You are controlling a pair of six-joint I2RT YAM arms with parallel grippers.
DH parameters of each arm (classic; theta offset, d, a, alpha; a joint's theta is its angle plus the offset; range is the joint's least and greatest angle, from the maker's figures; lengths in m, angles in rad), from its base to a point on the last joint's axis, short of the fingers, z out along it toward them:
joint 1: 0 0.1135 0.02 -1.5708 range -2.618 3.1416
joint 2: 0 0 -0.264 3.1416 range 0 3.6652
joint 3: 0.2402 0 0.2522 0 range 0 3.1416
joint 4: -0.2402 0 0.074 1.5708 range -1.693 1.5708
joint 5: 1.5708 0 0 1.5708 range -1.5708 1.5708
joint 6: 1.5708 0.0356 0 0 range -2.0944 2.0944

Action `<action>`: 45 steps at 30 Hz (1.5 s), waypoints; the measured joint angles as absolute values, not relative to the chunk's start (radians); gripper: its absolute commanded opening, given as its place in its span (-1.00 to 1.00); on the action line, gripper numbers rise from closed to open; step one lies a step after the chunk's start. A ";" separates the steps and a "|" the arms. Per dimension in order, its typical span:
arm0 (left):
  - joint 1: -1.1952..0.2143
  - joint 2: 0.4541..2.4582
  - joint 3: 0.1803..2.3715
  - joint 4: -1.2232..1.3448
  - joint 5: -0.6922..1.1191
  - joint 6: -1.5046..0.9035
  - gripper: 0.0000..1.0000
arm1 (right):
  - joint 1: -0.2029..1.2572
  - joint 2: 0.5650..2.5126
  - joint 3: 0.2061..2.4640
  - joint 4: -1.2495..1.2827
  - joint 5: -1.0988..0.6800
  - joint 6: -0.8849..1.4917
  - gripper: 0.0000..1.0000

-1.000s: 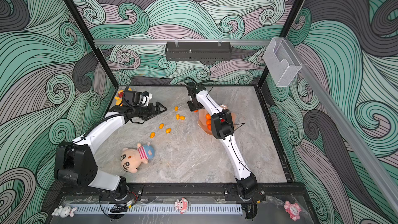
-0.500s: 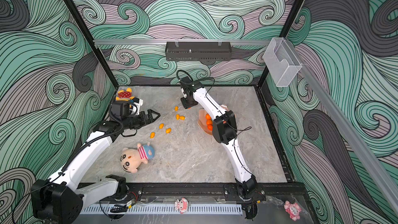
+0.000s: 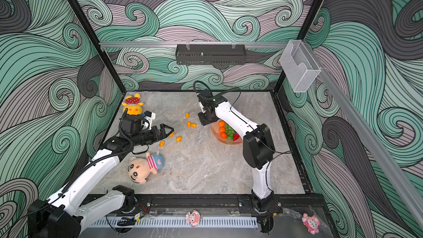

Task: Arrange fruit in a fruit bowl
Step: Place the fruit in the fruit bowl.

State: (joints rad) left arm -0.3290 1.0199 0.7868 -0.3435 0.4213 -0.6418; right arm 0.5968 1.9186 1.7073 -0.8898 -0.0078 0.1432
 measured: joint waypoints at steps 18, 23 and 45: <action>-0.582 1.172 0.787 -0.212 0.300 -0.694 0.97 | 0.480 1.704 1.380 -0.774 -0.067 0.202 -0.24; -0.603 1.235 0.803 -0.199 0.257 -0.708 0.97 | 0.448 1.693 1.352 -0.765 -0.084 0.202 -0.25; -0.663 1.510 1.066 -0.173 0.139 -0.706 0.97 | 0.353 1.871 1.496 -0.768 -0.082 0.193 -0.25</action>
State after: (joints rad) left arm -0.6628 1.5105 1.0664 -0.1726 0.1387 -0.7063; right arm 0.3531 1.8709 1.4956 -0.7681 -0.0818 0.1928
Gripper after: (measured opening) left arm 0.986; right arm 0.387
